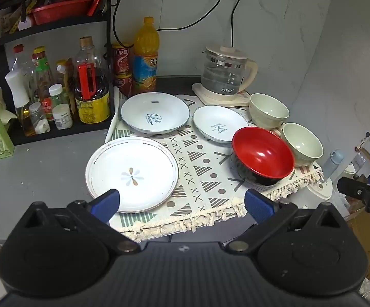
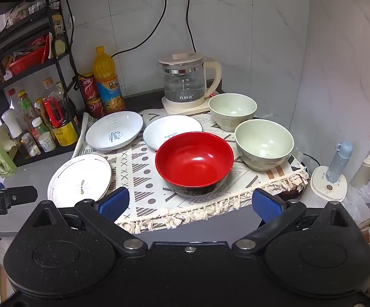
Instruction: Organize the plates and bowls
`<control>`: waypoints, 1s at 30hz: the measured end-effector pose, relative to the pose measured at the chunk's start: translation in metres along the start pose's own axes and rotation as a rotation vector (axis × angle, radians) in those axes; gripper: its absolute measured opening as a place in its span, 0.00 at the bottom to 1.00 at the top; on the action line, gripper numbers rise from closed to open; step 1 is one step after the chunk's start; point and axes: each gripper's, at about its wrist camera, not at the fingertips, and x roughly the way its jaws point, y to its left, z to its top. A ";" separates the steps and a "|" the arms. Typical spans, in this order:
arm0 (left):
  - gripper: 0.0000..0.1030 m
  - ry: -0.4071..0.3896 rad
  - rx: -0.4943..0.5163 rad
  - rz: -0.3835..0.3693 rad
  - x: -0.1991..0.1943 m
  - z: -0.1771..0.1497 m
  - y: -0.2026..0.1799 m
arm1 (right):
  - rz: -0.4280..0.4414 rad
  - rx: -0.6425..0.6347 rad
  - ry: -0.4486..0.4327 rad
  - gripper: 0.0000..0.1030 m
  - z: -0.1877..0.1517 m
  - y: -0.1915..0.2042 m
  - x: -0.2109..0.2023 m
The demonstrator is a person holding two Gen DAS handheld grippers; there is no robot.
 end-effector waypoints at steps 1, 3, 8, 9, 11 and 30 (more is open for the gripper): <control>1.00 0.001 0.000 0.004 0.000 0.000 0.000 | 0.001 -0.001 -0.001 1.00 0.000 0.000 0.000; 1.00 0.005 -0.005 0.010 0.001 -0.001 -0.001 | -0.002 -0.004 0.003 1.00 0.001 0.000 0.002; 1.00 0.013 -0.012 0.022 0.003 -0.001 -0.004 | 0.001 -0.001 -0.005 1.00 0.002 0.000 -0.002; 1.00 0.014 -0.013 0.025 0.004 -0.001 -0.005 | 0.002 0.000 -0.005 1.00 0.001 0.000 -0.002; 1.00 0.002 0.010 -0.005 0.001 0.000 -0.009 | 0.002 -0.001 -0.006 1.00 0.002 0.000 0.000; 1.00 -0.006 -0.005 -0.006 -0.011 -0.007 -0.011 | 0.024 -0.029 -0.031 1.00 -0.008 -0.002 -0.013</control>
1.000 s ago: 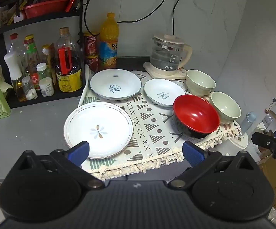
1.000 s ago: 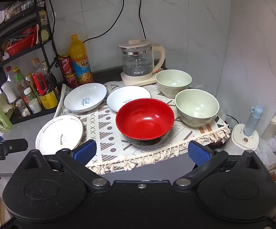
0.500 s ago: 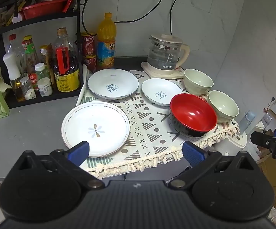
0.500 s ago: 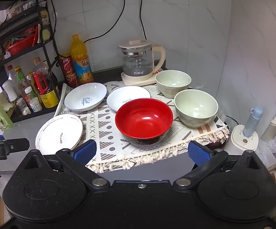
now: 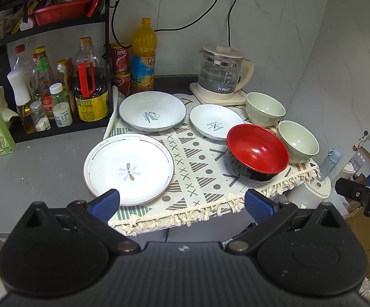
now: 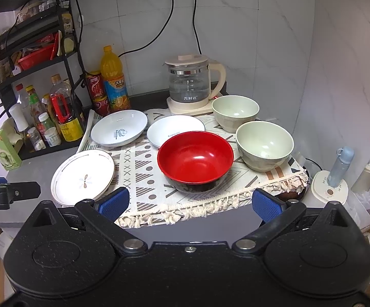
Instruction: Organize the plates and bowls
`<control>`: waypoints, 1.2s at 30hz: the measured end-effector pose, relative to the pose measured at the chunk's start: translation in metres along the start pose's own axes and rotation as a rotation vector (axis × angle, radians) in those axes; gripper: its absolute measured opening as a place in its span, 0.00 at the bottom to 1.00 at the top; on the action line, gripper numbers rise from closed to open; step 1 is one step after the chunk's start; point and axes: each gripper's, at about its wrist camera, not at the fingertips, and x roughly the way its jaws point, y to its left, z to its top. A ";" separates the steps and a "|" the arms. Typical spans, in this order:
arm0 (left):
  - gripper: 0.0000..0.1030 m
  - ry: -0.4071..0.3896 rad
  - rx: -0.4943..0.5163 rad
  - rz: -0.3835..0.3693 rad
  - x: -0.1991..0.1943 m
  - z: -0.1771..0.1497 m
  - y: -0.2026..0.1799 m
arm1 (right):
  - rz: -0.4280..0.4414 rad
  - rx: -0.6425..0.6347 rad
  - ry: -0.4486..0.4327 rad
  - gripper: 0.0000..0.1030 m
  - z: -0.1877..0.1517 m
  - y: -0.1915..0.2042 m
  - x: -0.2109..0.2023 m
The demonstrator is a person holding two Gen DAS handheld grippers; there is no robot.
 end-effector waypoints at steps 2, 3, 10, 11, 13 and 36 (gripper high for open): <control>1.00 0.001 -0.003 0.001 -0.001 -0.001 0.000 | 0.004 0.002 -0.004 1.00 0.001 -0.001 0.000; 1.00 0.000 -0.003 0.000 -0.001 -0.001 0.000 | 0.004 0.007 -0.009 1.00 0.000 0.001 -0.001; 1.00 -0.016 -0.015 0.002 -0.002 -0.005 0.000 | 0.010 -0.007 -0.014 1.00 -0.003 0.000 -0.001; 1.00 -0.014 -0.016 0.004 -0.001 -0.005 0.000 | 0.015 -0.004 -0.015 1.00 -0.004 -0.001 -0.001; 1.00 -0.011 -0.015 0.003 -0.001 -0.006 0.000 | 0.024 -0.003 -0.016 1.00 -0.004 -0.002 -0.002; 1.00 -0.014 -0.025 -0.008 0.000 -0.003 -0.001 | 0.036 -0.013 -0.020 1.00 0.000 0.000 0.001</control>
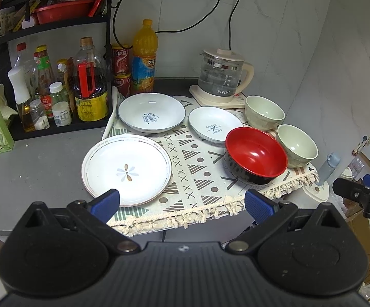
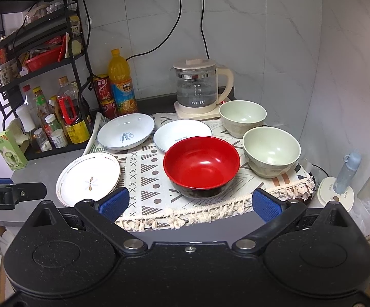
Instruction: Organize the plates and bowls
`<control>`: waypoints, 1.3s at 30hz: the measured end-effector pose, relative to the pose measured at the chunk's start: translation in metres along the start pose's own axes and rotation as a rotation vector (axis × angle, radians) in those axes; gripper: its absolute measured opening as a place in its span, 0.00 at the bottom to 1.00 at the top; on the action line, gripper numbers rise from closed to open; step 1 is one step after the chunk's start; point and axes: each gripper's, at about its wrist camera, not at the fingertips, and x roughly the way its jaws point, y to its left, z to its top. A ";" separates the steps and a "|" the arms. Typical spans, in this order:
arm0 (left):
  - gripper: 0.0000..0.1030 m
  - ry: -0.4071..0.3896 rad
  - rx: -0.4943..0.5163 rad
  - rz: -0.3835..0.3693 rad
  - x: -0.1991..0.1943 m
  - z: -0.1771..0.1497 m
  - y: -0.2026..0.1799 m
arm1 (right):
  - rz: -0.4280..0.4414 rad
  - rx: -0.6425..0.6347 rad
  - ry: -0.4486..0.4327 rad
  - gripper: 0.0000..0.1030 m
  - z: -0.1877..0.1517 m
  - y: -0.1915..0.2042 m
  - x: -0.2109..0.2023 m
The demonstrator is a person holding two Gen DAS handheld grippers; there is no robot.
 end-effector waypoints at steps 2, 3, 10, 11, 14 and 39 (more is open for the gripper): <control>1.00 0.005 -0.001 -0.003 0.002 0.001 0.000 | 0.004 0.000 0.003 1.00 0.001 -0.001 0.002; 1.00 0.006 0.001 -0.003 0.002 0.001 -0.001 | 0.005 -0.002 0.005 1.00 0.001 0.000 0.002; 1.00 -0.010 0.010 0.001 0.005 0.005 -0.001 | 0.006 0.001 0.004 1.00 0.001 -0.001 0.005; 1.00 -0.014 0.012 0.003 0.005 0.005 -0.002 | 0.005 0.000 0.003 1.00 0.001 -0.001 0.005; 1.00 -0.013 0.012 0.009 0.006 0.006 -0.002 | 0.006 -0.003 0.001 1.00 0.002 -0.002 0.006; 1.00 -0.012 -0.017 0.048 0.015 0.026 -0.037 | 0.018 -0.046 0.025 1.00 0.016 -0.021 0.011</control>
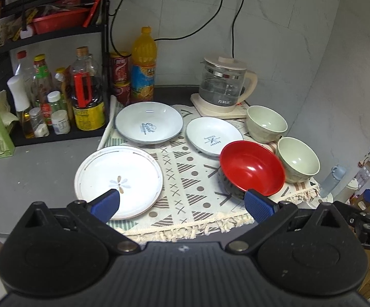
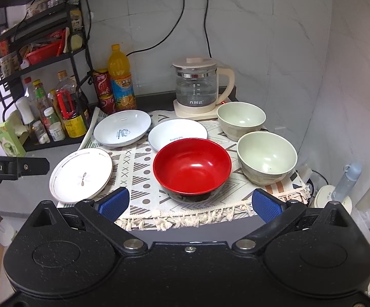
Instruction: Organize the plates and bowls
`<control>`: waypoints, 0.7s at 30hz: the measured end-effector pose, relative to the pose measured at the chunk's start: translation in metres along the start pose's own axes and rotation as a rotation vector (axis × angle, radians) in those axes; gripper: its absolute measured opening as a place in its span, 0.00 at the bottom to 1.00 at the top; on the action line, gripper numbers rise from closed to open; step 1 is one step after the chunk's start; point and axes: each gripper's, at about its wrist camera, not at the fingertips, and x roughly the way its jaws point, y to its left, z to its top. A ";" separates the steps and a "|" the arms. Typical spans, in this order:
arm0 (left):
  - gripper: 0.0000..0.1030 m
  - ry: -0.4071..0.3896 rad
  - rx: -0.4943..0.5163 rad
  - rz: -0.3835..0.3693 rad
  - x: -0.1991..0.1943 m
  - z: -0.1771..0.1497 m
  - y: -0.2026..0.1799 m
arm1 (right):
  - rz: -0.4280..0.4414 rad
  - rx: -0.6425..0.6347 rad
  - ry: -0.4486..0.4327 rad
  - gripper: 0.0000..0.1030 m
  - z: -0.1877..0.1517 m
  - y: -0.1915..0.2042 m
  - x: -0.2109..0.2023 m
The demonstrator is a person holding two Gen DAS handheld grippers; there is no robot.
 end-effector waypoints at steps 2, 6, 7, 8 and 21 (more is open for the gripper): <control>1.00 0.004 0.001 0.002 0.008 0.005 -0.003 | -0.005 0.011 0.009 1.00 0.003 -0.005 0.005; 1.00 -0.007 0.012 0.014 0.025 0.018 -0.011 | -0.026 0.012 0.019 1.00 0.009 -0.015 0.017; 1.00 -0.006 0.010 0.013 0.030 0.021 -0.013 | -0.027 0.013 0.021 1.00 0.010 -0.017 0.021; 1.00 -0.002 0.009 0.011 0.036 0.025 -0.015 | -0.024 0.016 0.024 1.00 0.012 -0.020 0.026; 0.98 0.060 0.036 -0.076 0.119 0.073 -0.046 | -0.089 0.086 0.067 1.00 0.042 -0.057 0.079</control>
